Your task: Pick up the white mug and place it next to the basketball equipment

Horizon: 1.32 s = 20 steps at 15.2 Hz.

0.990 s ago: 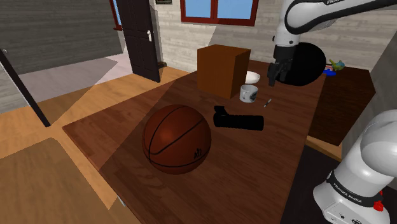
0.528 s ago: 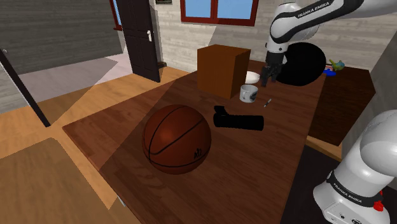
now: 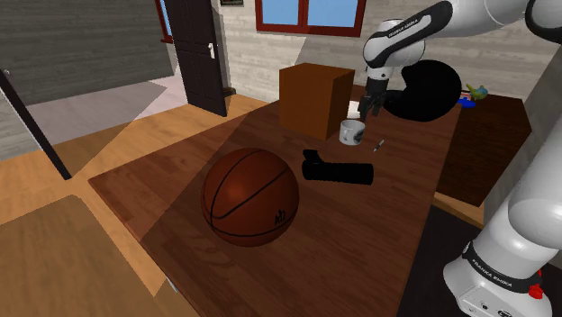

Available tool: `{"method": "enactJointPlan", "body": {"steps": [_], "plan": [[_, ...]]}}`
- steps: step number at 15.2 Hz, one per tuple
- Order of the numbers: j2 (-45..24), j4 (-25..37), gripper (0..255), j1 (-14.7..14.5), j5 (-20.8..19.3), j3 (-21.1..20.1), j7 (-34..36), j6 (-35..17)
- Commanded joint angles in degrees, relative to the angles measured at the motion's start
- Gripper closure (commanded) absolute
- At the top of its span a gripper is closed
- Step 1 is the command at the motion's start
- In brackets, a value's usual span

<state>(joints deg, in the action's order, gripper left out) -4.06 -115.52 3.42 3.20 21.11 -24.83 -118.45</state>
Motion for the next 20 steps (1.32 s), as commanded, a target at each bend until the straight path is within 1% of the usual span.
{"method": "enactJointPlan", "body": {"steps": [1, 6, 7, 14, 20], "plan": [[-4.6, 3.5, 0, 1.0, 2.5, 0.4, -2.7, -0.9], [-16.4, 15.0, 0, 4.6, 8.3, 0.0, -8.1, -0.5], [-16.9, 15.6, 0, 4.8, 8.6, -0.1, -8.3, -0.4], [-19.5, 13.2, 0, 5.1, 9.9, -0.8, -9.2, -5.2], [-19.5, 13.2, 0, 5.1, 9.9, -0.8, -9.2, -5.2]]}}
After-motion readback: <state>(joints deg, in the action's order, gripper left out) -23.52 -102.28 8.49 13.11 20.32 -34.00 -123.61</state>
